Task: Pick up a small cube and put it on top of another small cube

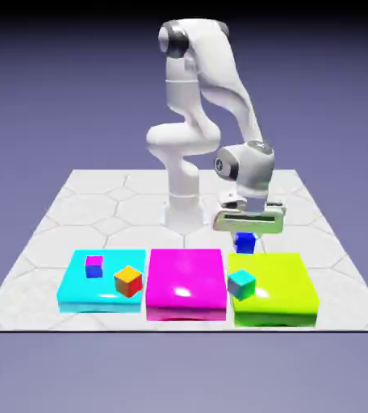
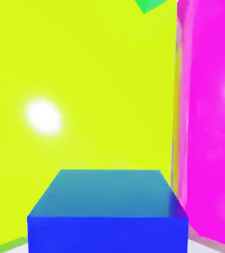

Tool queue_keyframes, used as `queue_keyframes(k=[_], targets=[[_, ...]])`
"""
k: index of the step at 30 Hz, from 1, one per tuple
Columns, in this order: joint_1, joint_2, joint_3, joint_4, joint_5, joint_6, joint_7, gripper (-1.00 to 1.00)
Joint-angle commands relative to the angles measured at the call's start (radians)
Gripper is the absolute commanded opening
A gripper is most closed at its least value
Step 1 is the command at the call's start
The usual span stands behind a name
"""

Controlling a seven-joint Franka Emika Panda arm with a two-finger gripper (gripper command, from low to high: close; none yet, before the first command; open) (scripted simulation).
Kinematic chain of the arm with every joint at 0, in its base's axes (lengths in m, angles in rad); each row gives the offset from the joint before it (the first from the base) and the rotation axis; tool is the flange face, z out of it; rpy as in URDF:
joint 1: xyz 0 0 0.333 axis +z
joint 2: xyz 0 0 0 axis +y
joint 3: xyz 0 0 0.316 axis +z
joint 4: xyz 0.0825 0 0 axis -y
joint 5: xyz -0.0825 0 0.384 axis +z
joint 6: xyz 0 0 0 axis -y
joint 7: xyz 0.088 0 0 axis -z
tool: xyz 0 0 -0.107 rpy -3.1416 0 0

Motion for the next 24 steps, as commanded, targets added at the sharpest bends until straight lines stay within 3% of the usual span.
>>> queue_keyframes(k=[1, 14, 16, 20, 21, 24], targets=[[-0.033, 0.014, 0.025, 0.036, 0.007, -0.028, 0.018, -1.0], [-0.494, 0.197, 0.32, 0.492, 0.138, -0.385, 0.232, -1.0], [-0.499, 0.199, 0.318, 0.496, 0.148, -0.392, 0.233, -1.0], [-0.453, 0.322, 0.277, 0.434, 0.059, -0.226, 0.292, -1.0], [-0.453, 0.322, 0.277, 0.434, 0.059, -0.226, 0.292, 1.0], [-0.477, 0.257, 0.298, 0.466, 0.105, -0.312, 0.261, 1.0]])
